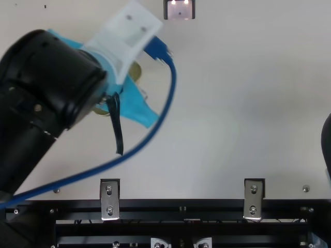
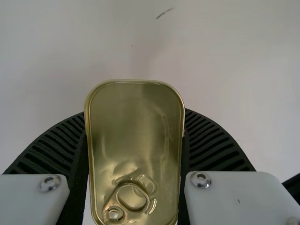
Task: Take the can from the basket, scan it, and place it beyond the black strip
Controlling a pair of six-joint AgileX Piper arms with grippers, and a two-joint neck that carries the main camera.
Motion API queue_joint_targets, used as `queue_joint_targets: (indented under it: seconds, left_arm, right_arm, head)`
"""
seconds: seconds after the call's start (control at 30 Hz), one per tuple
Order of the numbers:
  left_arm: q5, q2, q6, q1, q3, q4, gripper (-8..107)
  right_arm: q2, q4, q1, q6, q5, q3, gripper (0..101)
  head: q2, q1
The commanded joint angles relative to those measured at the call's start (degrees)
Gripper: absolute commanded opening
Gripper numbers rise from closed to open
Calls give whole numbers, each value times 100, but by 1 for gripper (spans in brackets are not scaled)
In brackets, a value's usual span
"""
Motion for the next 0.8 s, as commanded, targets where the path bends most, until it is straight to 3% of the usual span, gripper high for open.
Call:
queue_joint_targets:
  seconds: [0.0,0.37,0.77]
  left_arm:
    - [0,55,630,-66,-51,-68,10]
    - [0,420,2048,-443,-431,-682,10]
    - [0,886,2834,-508,-907,-1132,10]
  right_arm:
    - [0,0,0,0,0,0,101]
    - [0,0,0,0,0,0,101]
    - [0,0,0,0,0,0,101]
  head:
    - [-2,-27]
    - [-2,-27]
    - [-2,-27]
